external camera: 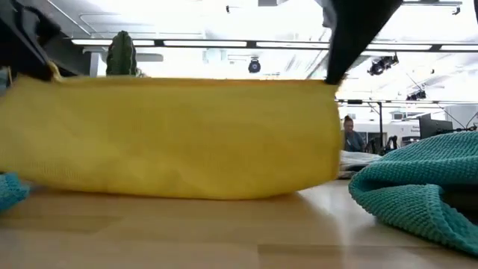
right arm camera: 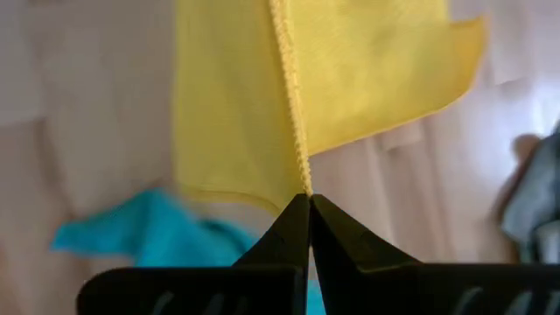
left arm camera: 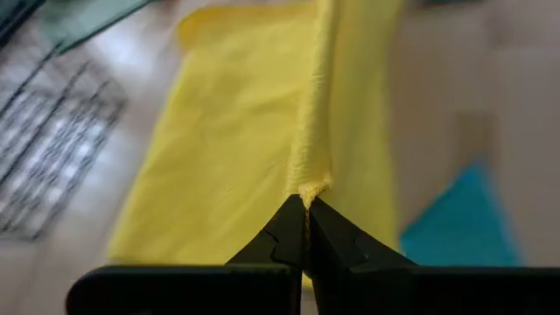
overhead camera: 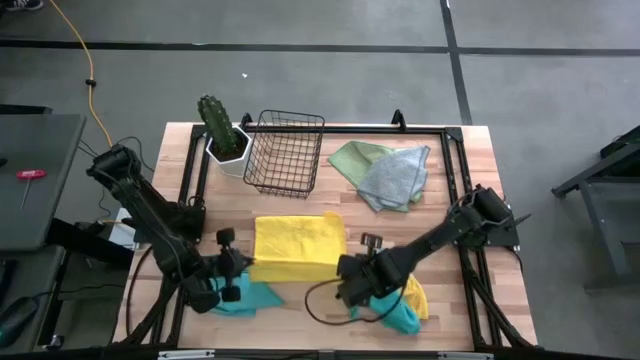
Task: Fold microfiber towels
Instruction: Fold the left yellow microfiber cloth
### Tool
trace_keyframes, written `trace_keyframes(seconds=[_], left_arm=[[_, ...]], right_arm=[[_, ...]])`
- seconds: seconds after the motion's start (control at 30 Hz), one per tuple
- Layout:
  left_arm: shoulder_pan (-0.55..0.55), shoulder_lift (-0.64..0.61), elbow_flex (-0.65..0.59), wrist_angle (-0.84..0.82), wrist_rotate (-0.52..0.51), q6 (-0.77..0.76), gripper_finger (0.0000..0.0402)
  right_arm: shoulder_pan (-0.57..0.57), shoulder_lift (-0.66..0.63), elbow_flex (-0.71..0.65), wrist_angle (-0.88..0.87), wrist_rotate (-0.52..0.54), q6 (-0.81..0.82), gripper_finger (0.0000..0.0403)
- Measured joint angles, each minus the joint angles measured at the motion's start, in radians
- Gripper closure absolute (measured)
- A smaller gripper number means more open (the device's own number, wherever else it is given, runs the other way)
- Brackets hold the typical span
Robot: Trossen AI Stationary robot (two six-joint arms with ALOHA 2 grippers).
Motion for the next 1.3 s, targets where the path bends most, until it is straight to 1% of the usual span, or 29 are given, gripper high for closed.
trace_keyframes(seconds=[0.1,0.33,0.47,0.57,0.73,0.83,1.07,1.2,1.3], left_arm=[[0.03,0.017,-0.011,-0.064,-0.003,-0.065,0.0402],[0.117,0.019,-0.145,0.024,-0.004,-0.138,0.0402],[0.161,0.02,-0.186,0.029,-0.031,-0.17,0.0401],[0.184,0.02,-0.196,0.03,-0.057,-0.159,0.0402],[0.224,0.02,-0.196,0.038,-0.058,-0.122,0.0402],[0.241,0.02,-0.196,0.038,-0.058,-0.118,0.0402],[0.29,0.02,-0.196,0.038,-0.068,-0.073,0.04],[0.326,0.02,-0.196,0.037,-0.079,-0.028,0.0385],[0.354,0.02,-0.196,0.037,-0.079,-0.014,0.0365]], right_arm=[[-0.043,0.004,0.0,-0.003,0.014,-0.015,0.0403],[-0.129,0.046,-0.001,-0.008,0.049,-0.016,0.0403],[-0.175,0.078,-0.001,-0.006,0.056,-0.013,0.0403],[-0.209,0.106,-0.001,-0.006,0.062,0.013,0.0403],[-0.256,0.143,-0.002,-0.008,0.084,0.012,0.0403],[-0.268,0.145,-0.002,-0.007,0.108,0.011,0.0403],[-0.284,0.145,-0.002,-0.005,0.116,0.003,0.0401],[-0.29,0.145,-0.002,-0.006,0.154,0.002,0.0387],[-0.297,0.145,-0.002,-0.008,0.162,0.0,0.0361]])
